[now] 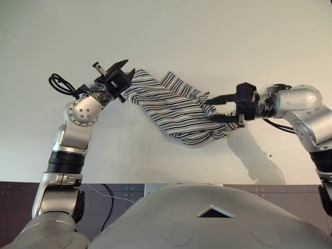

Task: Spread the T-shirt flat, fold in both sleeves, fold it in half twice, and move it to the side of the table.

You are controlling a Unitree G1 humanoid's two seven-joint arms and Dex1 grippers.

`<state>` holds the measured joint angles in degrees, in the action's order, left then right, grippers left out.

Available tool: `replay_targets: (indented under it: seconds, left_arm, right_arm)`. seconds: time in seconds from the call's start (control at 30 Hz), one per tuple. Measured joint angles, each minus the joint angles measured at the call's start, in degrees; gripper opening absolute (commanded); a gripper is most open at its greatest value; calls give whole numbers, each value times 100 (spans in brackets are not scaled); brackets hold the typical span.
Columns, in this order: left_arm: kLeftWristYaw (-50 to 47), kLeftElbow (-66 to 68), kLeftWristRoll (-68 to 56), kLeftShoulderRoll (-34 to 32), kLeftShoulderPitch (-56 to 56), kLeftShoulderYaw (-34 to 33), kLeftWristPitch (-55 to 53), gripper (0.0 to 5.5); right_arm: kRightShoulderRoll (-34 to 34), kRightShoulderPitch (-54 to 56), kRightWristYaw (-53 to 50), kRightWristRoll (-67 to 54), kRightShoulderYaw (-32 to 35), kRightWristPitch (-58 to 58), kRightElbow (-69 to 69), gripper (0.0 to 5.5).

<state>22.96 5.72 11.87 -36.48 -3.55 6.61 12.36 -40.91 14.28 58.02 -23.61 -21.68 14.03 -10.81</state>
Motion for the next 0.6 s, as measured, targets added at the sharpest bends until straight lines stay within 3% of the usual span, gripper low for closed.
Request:
replay_targets:
  seconds: [0.13, 0.3, 0.6]
  left_arm:
    - [264, -614, -196, 198, -107, 82, -250, 135]
    - [777, -1765, -243, 520, 222, 845, -600, 135]
    - [1294, -1867, 29, 447, 452, 1441, -611, 135]
  right_arm:
    - [663, 607, -665, 1151, -43, -834, 1420, 194]
    - [800, 787, -551, 1963, -172, -1805, 2847, 194]
    - [1322, 896, -271, 2251, -209, -2173, 3607, 194]
